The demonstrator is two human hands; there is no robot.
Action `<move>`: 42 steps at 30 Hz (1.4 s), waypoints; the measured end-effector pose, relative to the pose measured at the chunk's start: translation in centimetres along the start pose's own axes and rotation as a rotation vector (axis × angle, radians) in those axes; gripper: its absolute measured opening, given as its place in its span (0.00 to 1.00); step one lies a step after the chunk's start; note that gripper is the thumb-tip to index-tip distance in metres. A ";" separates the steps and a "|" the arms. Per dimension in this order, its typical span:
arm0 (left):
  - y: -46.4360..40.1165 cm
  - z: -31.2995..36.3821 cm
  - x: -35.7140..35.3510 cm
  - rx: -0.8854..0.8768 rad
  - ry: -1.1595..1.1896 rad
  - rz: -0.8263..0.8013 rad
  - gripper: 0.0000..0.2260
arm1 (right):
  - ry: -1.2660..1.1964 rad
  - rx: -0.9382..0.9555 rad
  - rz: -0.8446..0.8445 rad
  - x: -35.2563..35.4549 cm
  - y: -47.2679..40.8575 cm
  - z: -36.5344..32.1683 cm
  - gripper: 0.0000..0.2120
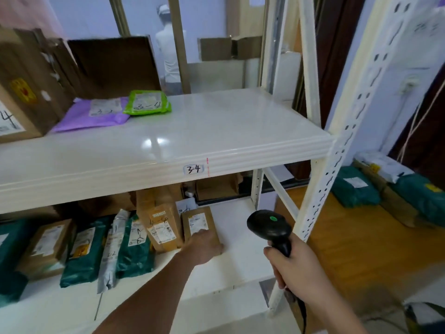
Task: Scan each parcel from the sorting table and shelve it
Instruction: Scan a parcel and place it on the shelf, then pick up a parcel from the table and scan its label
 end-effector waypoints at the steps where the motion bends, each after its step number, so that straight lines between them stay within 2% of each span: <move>1: 0.4 1.3 0.5 -0.035 -0.074 -0.005 0.33 | -0.013 0.006 0.030 0.3 0.9 0.0 0.03; 3: 1.0 3.7 1.1 -0.118 -0.147 0.008 0.35 | -0.041 0.019 0.097 0.8 2.9 0.1 0.03; 9: 4.1 11.3 1.1 -0.326 -0.217 -0.038 0.33 | -0.086 0.023 0.282 2.7 10.1 1.7 0.03; 13: 6.9 16.2 -1.9 -0.438 -0.293 -0.186 0.29 | -0.134 -0.016 0.420 5.0 14.7 4.0 0.01; 20: 8.5 24.8 -8.5 -0.578 -0.299 -0.318 0.40 | -0.129 -0.049 0.632 11.6 21.2 8.2 0.02; 23: 9.2 29.6 -11.0 -0.644 -0.348 -0.330 0.38 | -0.123 -0.048 0.706 15.3 23.3 9.8 0.01; 26: 8.6 33.5 -13.6 -0.648 -0.324 -0.322 0.41 | -0.111 -0.067 0.736 18.8 24.7 11.5 0.03; 32: 7.9 38.5 -18.9 -0.665 -0.329 -0.333 0.36 | -0.117 -0.093 0.766 24.0 24.3 14.2 0.03; 37: 4.9 39.7 -21.4 -0.637 -0.341 -0.385 0.34 | -0.106 -0.108 0.732 26.5 20.8 15.8 0.02; 42: -1.5 41.5 -22.3 -0.564 -0.299 -0.417 0.35 | -0.083 -0.102 0.701 29.9 14.6 16.2 0.04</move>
Point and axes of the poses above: each hand's wrist, its own y-axis away from the middle knuckle, its own x-axis out of the back of the hand, z = x × y, the point moved 2 cm from there along -y, towards the middle knuckle, and after that the axes turned 4 degrees about -x, right-handed, at the moved point
